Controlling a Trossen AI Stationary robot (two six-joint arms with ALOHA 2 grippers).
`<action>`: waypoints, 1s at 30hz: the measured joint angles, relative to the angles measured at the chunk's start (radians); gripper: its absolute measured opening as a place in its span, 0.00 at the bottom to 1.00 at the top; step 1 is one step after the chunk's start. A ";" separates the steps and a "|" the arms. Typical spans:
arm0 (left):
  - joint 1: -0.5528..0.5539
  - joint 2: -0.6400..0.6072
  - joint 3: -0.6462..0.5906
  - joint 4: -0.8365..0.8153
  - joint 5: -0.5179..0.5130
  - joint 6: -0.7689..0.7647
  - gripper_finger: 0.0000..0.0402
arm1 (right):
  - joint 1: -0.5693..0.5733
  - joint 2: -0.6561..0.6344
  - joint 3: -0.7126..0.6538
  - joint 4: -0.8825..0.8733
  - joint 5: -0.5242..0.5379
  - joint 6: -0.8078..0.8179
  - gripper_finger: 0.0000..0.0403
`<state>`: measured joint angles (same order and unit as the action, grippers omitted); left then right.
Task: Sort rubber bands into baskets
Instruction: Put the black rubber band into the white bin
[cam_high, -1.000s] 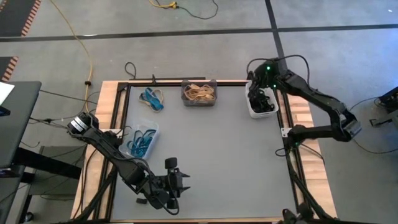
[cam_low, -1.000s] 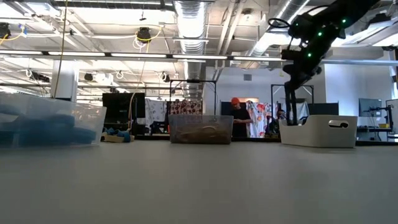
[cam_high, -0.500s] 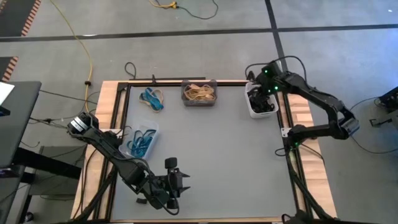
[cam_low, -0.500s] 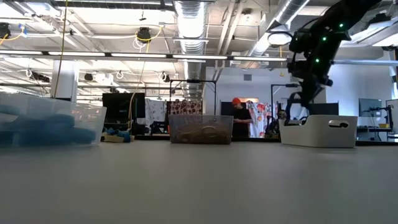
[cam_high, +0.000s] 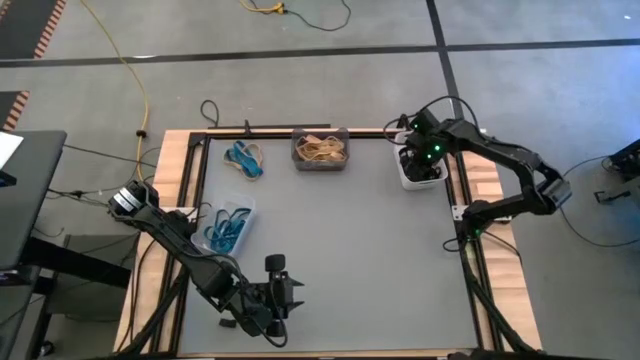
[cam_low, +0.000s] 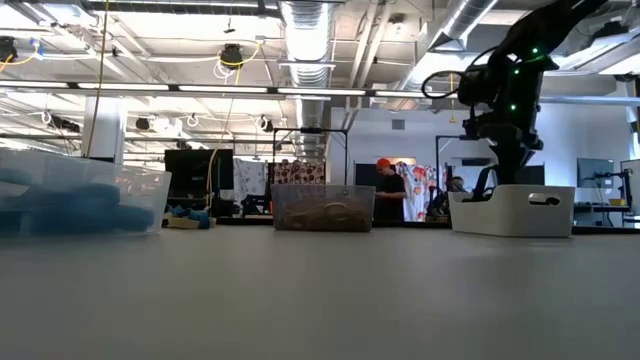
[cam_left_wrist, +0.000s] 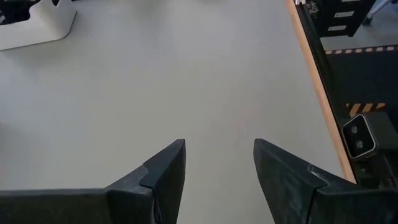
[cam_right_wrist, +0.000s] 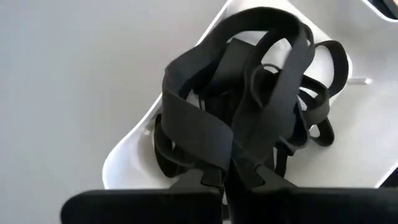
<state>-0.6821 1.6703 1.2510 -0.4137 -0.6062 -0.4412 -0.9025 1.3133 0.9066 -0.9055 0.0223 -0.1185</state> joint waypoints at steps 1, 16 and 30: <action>0.000 0.000 0.000 0.000 0.000 0.002 0.45 | 0.000 -0.003 0.000 0.000 0.002 0.004 0.06; 0.000 0.000 0.000 0.000 0.025 0.011 0.45 | 0.010 -0.019 0.000 -0.117 0.119 0.059 0.13; -0.016 0.000 0.000 -0.034 0.079 -0.054 0.45 | 0.091 -0.019 -0.001 -0.137 0.117 0.054 0.58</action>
<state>-0.6981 1.6707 1.2510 -0.4474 -0.5274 -0.4954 -0.8113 1.2942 0.9058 -1.0424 0.1398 -0.0641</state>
